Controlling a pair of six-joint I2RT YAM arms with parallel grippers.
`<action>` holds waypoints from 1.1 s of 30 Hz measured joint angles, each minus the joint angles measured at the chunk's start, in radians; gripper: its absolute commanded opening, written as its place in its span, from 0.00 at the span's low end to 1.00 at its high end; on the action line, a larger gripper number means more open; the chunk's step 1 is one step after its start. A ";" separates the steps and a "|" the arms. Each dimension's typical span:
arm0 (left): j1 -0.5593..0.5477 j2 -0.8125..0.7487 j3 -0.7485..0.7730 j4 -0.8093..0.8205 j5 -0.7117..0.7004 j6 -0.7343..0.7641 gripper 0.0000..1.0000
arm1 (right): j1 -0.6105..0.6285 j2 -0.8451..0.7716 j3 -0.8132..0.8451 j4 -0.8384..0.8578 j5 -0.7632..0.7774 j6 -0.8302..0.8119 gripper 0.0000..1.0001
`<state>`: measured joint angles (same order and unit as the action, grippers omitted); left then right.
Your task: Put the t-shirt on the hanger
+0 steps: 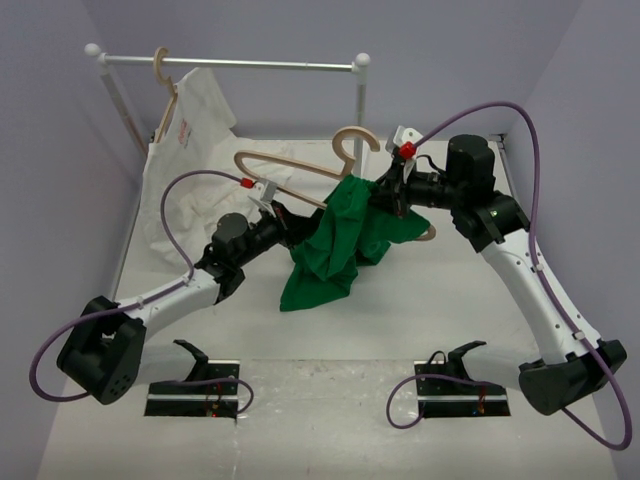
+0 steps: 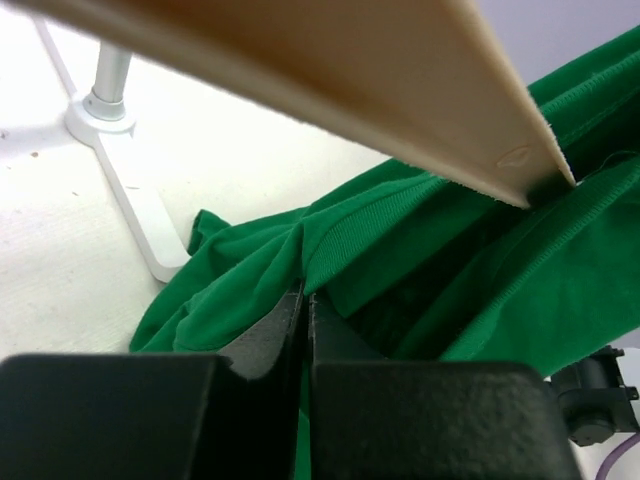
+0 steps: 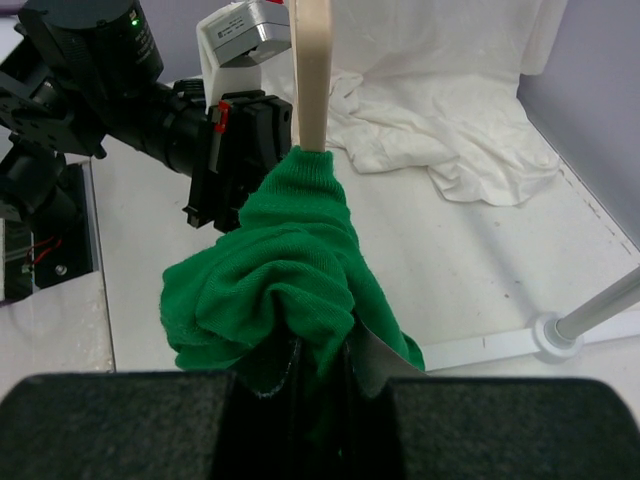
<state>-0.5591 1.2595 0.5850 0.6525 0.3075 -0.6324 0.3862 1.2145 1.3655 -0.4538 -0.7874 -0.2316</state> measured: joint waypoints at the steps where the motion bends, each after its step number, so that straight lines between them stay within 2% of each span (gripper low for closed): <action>1: 0.000 0.004 0.000 0.004 0.002 -0.002 0.00 | 0.000 0.000 0.000 0.000 0.004 0.005 0.00; 4: 0.002 -0.002 0.011 -0.042 -0.045 0.004 0.00 | 0.000 -0.010 -0.009 0.002 0.042 0.019 0.00; 7: 0.023 -0.023 0.052 -0.173 -0.145 0.009 0.00 | 0.001 -0.044 -0.063 0.013 0.108 0.038 0.00; 11: 0.130 -0.040 0.146 -0.348 -0.269 0.014 0.00 | 0.001 -0.109 -0.169 0.007 0.169 0.062 0.00; 15: 0.244 -0.046 0.226 -0.456 -0.294 0.016 0.00 | 0.002 -0.137 -0.209 -0.003 0.196 0.073 0.00; 18: 0.268 -0.047 0.285 -0.507 -0.294 0.025 0.00 | 0.004 -0.143 -0.210 -0.004 0.197 0.075 0.00; 27: 0.257 -0.050 0.436 -0.607 -0.237 0.078 0.00 | 0.054 -0.014 -0.021 -0.139 0.284 0.058 0.00; 33: 0.174 -0.026 0.576 -0.732 -0.244 0.163 0.00 | 0.143 0.094 0.154 -0.239 0.367 0.035 0.00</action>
<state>-0.3852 1.2339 1.1608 -0.0794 0.0632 -0.4698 0.5294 1.3084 1.5195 -0.6928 -0.4209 -0.1965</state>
